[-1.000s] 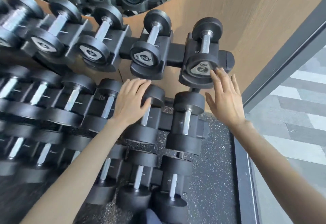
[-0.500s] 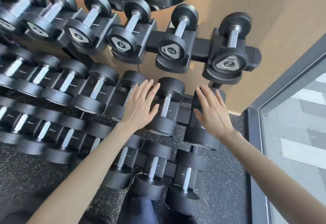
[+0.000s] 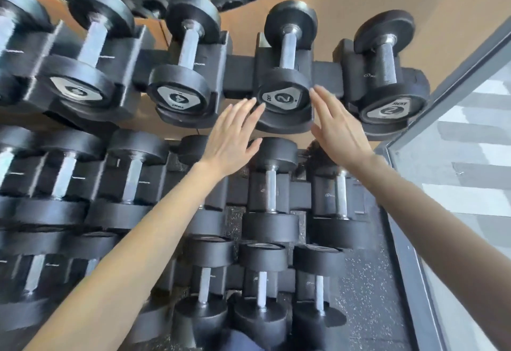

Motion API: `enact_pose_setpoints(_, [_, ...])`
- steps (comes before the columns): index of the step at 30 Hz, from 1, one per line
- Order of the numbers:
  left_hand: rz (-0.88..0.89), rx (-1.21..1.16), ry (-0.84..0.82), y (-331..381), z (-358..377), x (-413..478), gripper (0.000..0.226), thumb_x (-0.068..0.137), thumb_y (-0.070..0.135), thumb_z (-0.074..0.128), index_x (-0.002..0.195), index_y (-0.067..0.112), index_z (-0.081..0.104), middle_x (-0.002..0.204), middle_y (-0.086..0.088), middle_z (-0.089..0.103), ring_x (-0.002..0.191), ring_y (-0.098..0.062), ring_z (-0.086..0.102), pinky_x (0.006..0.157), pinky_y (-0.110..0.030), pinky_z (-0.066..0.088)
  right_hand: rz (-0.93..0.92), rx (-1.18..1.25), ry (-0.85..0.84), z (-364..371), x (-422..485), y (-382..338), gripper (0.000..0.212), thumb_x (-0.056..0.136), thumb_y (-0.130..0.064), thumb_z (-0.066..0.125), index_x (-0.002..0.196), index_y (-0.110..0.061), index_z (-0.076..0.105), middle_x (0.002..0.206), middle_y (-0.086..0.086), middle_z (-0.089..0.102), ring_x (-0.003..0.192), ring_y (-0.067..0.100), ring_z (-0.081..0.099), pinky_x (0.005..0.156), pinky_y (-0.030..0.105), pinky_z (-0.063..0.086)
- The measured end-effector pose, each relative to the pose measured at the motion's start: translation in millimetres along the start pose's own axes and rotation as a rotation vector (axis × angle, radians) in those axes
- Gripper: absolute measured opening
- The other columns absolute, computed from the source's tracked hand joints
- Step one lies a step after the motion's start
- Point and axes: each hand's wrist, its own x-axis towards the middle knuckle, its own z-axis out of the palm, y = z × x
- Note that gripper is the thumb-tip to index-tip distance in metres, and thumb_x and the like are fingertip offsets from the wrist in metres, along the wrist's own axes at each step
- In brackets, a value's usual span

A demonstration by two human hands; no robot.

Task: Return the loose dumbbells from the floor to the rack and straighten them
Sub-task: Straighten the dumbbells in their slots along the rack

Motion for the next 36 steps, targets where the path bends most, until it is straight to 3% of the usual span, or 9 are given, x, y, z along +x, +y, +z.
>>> enact_pose_setpoints(5, [0.029,-0.125,0.014,-26.1,12.1,43.4,0.073,0.087,0.027,0.064,0.145,0.002,0.027,0.147,-0.018,0.037,0.135,-0.031,0.036,0.113,-0.039,0.026,0.119,-0.079,-0.077,-4.2,47.2,-2.2,0.06,0.092,-0.014,0.054,0.144,-0.008,0.026,0.15,0.008,0.029,0.132,0.027,0.036,0.087,0.044,0.047])
enact_pose_setpoints(9, [-0.046,-0.362,-0.012,-34.3,16.7,73.2,0.077,0.089,0.029,0.063,0.148,0.007,0.019,0.147,-0.014,0.037,0.133,-0.027,0.037,0.107,-0.034,0.032,0.193,-0.17,-0.204,-5.0,73.9,-2.6,0.057,0.093,-0.026,0.052,0.143,-0.01,0.027,0.136,0.012,0.044,0.108,0.037,0.054,0.076,0.043,0.045])
enact_pose_setpoints(14, [-0.053,-0.573,-0.019,-39.7,21.3,93.5,0.055,0.09,0.021,0.061,0.138,0.005,0.037,0.131,-0.014,0.049,0.115,-0.033,0.053,0.094,-0.039,0.042,0.195,-0.121,-0.137,2.2,86.0,4.5,0.043,0.091,-0.023,0.055,0.13,-0.008,0.045,0.121,0.013,0.055,0.098,0.038,0.059,0.077,0.043,0.044])
enact_pose_setpoints(18, [0.023,-0.449,-0.014,-33.2,5.9,99.9,0.055,0.088,0.02,0.064,0.137,0.007,0.042,0.113,-0.013,0.052,0.104,-0.028,0.054,0.079,-0.041,0.049,0.301,0.176,-0.061,14.5,73.4,20.6,0.032,0.087,-0.012,0.061,0.117,-0.006,0.052,0.115,0.011,0.061,0.1,0.031,0.062,0.078,0.038,0.046])
enact_pose_setpoints(21, [0.132,-0.182,-0.02,-23.8,-12.2,112.2,0.055,0.09,0.024,0.06,0.141,0.016,0.04,0.107,-0.01,0.05,0.101,-0.022,0.049,0.06,-0.033,0.038,0.424,0.431,-0.04,31.1,61.5,18.7,0.028,0.086,-0.002,0.059,0.112,-0.003,0.051,0.112,0.015,0.062,0.103,0.029,0.063,0.081,0.027,0.044])
enact_pose_setpoints(26, [0.066,-0.278,0.106,-21.8,-7.1,104.9,0.048,0.081,0.027,0.071,0.124,0.011,0.057,0.101,-0.007,0.058,0.099,-0.024,0.054,0.059,-0.037,0.049,0.306,0.121,-0.179,23.4,69.9,32.8,0.037,0.083,-0.02,0.067,0.113,-0.005,0.051,0.111,0.012,0.063,0.1,0.033,0.061,0.079,0.039,0.048])
enact_pose_setpoints(28, [-0.052,-0.393,0.121,-19.5,7.0,97.1,0.045,0.083,0.03,0.069,0.12,0.009,0.055,0.107,-0.006,0.06,0.102,-0.024,0.054,0.07,-0.039,0.05,0.192,0.019,-0.237,10.6,75.9,35.5,0.047,0.085,-0.026,0.065,0.125,-0.011,0.046,0.117,0.01,0.057,0.098,0.034,0.06,0.078,0.045,0.049])
enact_pose_setpoints(32, [-0.298,-0.739,-0.044,-21.9,28.8,87.8,0.046,0.085,0.025,0.068,0.121,0.009,0.045,0.117,-0.007,0.059,0.103,-0.026,0.056,0.082,-0.033,0.042,0.145,0.102,-0.151,5.5,79.9,20.4,0.049,0.088,-0.02,0.06,0.134,-0.016,0.042,0.12,0.009,0.055,0.096,0.034,0.059,0.081,0.044,0.046])
enact_pose_setpoints(36, [-0.162,-0.6,-0.131,-24.0,19.1,96.8,0.041,0.088,0.015,0.064,0.122,0.005,0.043,0.122,-0.01,0.054,0.111,-0.029,0.051,0.085,-0.031,0.039,0.263,0.264,-0.084,17.0,71.1,28.2,0.035,0.087,-0.011,0.06,0.121,-0.009,0.049,0.114,0.011,0.058,0.098,0.034,0.059,0.082,0.042,0.045])
